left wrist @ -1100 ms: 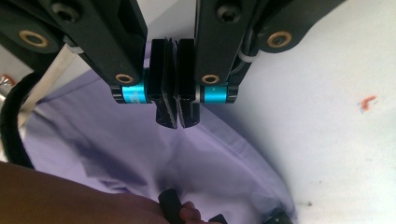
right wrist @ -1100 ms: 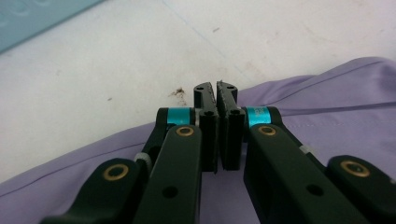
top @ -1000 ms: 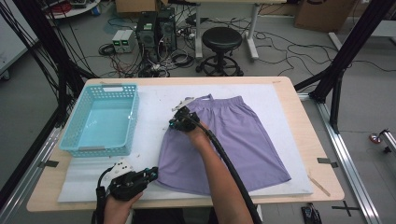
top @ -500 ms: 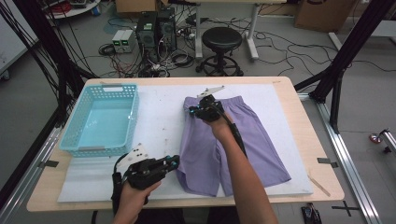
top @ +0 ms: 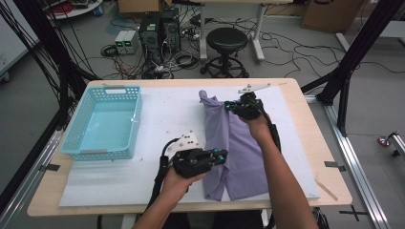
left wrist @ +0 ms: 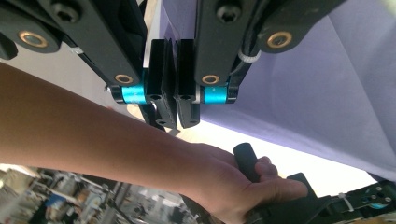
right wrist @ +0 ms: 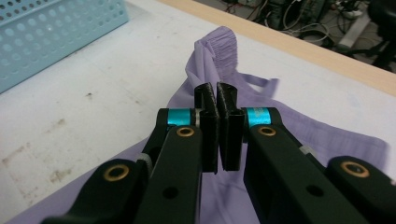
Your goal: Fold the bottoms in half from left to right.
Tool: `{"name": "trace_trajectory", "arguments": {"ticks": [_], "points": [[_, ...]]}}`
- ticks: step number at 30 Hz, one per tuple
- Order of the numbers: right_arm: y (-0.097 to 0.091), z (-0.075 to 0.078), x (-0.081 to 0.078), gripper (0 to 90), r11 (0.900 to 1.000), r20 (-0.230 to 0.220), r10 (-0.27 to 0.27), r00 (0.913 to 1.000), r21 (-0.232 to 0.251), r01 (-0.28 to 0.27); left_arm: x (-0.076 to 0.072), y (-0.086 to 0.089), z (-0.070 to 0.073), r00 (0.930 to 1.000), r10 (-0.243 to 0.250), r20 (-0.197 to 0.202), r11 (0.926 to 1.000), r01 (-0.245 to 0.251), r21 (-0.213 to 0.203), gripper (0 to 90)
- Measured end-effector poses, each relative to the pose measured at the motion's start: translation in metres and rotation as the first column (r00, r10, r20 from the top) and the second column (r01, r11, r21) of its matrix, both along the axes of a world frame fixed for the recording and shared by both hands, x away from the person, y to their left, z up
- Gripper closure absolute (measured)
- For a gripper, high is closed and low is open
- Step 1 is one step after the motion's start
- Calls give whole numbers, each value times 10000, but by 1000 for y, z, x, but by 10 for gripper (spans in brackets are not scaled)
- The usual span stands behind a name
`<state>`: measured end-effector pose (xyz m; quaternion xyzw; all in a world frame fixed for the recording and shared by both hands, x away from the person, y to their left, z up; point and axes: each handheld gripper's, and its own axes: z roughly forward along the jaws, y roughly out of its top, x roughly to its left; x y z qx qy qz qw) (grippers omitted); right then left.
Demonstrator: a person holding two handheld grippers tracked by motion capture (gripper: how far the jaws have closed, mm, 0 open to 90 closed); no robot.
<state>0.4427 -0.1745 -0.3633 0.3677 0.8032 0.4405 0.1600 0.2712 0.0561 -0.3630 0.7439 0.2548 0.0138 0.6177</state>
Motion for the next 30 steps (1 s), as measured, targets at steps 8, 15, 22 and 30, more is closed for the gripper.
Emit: {"name": "trace_trajectory", "arguments": {"ticks": [8, 15, 22, 30], "points": [[-43, 6, -3, 888, 9985, 88, -553, 9984, 54, 553, 11, -36, -5, 9975, -712, -15, 9975, 712, 5, 866], [-77, 5, -1, 888, 9951, 23, -987, 9951, -24, 987, 20, -66, -14, 9931, -1163, -169, 9932, 1164, 69, 866], [-100, -6, 3, 888, 9854, -504, -1680, 9845, -370, 1662, 30, -101, -21, 9881, -1478, -433, 9885, 1491, 271, 860], [-124, -23, 6, 887, 9709, -1026, -2338, 9668, -780, 2265, 35, -124, -41, 9821, -1654, -898, 9825, 1721, 720, 855]]}}
